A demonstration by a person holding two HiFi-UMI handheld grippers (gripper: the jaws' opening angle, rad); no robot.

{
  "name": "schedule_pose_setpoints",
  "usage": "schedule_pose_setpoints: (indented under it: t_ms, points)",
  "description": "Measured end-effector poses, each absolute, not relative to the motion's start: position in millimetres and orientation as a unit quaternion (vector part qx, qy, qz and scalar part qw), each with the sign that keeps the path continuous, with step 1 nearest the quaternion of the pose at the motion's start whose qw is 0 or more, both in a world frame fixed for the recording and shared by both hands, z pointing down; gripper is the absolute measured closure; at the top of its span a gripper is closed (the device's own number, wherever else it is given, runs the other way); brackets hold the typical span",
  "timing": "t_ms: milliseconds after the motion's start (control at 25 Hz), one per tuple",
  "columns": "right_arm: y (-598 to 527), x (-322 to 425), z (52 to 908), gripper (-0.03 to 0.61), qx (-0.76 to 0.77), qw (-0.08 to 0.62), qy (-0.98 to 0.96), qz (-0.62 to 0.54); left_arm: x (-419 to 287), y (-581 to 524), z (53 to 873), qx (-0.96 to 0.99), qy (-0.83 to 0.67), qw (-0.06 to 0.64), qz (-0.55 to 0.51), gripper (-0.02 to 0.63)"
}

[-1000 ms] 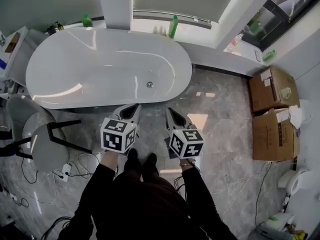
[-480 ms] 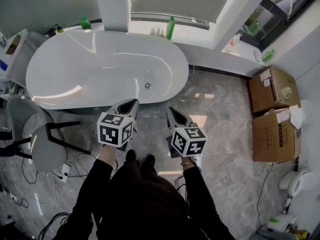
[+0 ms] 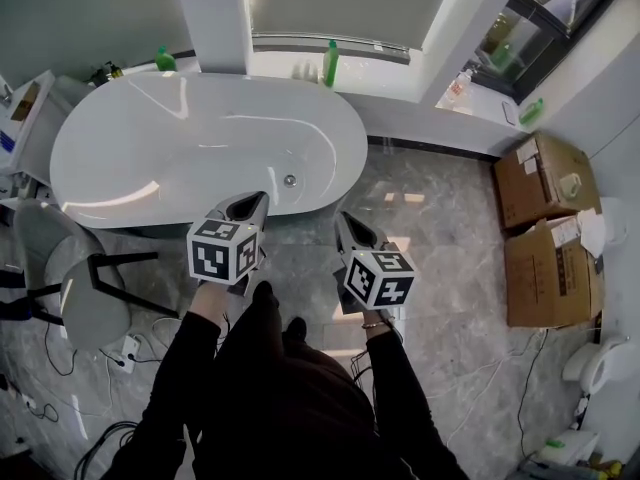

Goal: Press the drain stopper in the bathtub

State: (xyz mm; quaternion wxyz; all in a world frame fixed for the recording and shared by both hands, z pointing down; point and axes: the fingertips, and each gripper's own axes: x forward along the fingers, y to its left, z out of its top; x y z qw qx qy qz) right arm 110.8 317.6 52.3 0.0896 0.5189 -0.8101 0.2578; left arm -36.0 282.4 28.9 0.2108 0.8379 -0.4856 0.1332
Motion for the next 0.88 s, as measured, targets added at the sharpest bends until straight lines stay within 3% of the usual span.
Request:
schedule_pose_setpoints:
  t_ms: [880]
  points:
    - [123.8,93.9,129.9,0.577,0.524,0.153,-0.773,0.322,-41.8,86.0,116.3,0.837,-0.433,0.269,0.2,0.606]
